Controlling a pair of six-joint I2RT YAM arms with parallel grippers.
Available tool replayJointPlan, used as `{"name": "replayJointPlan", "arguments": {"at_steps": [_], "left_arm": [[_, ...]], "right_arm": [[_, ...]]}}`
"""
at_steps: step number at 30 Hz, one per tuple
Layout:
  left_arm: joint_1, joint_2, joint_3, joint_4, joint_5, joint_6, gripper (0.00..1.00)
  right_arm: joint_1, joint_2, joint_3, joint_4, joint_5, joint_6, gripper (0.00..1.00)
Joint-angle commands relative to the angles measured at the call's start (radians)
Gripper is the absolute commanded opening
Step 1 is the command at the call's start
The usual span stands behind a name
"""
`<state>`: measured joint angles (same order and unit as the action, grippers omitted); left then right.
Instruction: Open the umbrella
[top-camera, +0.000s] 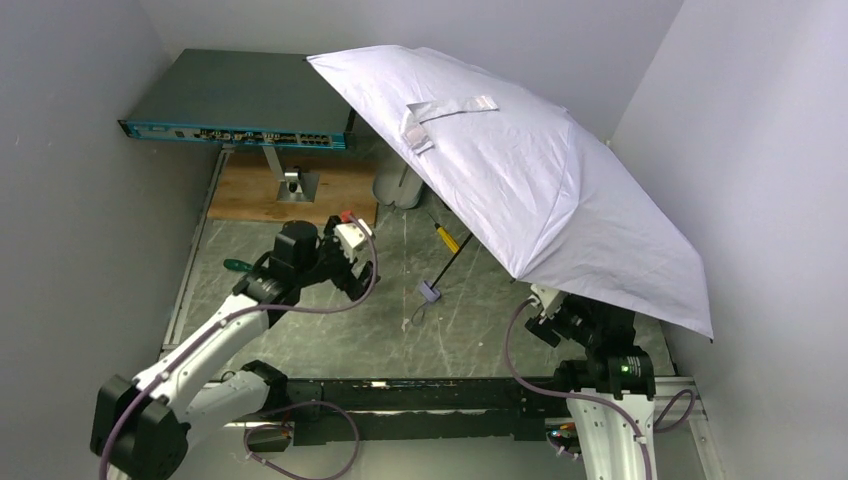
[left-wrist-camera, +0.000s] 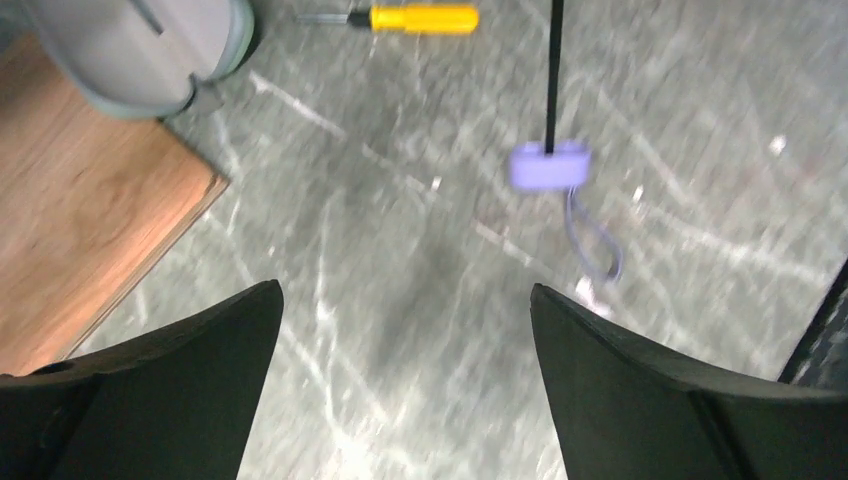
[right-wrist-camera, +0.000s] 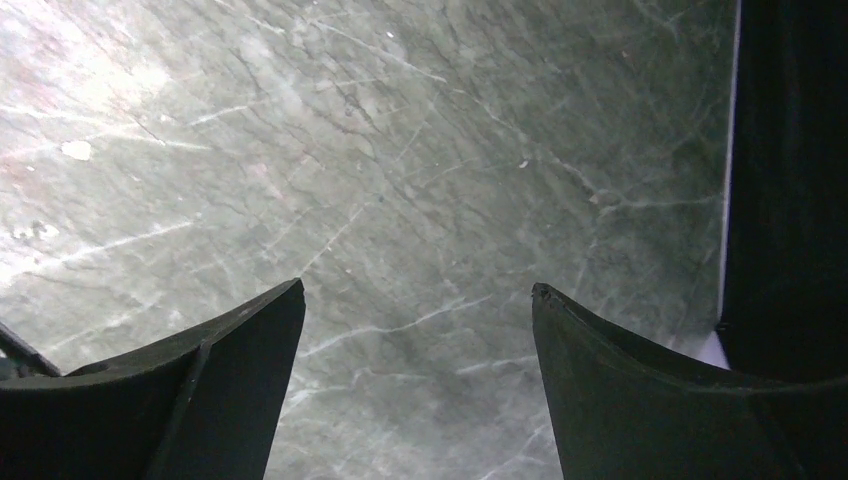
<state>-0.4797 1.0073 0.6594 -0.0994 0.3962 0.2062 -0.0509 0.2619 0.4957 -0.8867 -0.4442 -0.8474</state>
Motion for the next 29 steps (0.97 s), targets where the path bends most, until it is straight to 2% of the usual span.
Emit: {"name": "replayJointPlan", "arguments": {"at_steps": [1,6,9,13,16,20,23,29], "left_arm": [[0.019,-0.136,0.007,-0.307,-0.104,0.232,1.00],[0.065,-0.258,0.051,-0.561,-0.289,0.408,1.00],[0.072,-0.350,0.044,-0.613,-0.462,0.419,1.00],[0.140,-0.462,-0.026,-0.535,-0.732,0.432,1.00],[0.185,-0.532,-0.097,-0.424,-0.849,0.463,1.00],[0.254,-0.579,-0.138,-0.304,-0.907,0.452,1.00],[0.265,-0.606,-0.175,-0.219,-0.957,0.475,1.00],[0.265,-0.625,-0.154,-0.234,-0.982,0.460,1.00]], "right_arm": [[0.001,0.024,-0.001,0.038,0.050,-0.122,0.86],[0.000,0.033,-0.025,0.057,0.108,-0.255,0.89],[0.000,-0.004,-0.047,0.105,0.143,-0.267,0.92],[0.001,-0.047,-0.077,0.235,0.234,-0.235,0.96],[0.000,-0.051,-0.092,0.332,0.312,-0.193,0.98],[0.000,-0.016,-0.057,0.388,0.358,-0.102,1.00],[0.000,-0.004,-0.031,0.417,0.384,-0.057,1.00],[0.001,-0.034,0.009,0.365,0.356,-0.082,1.00]]}}
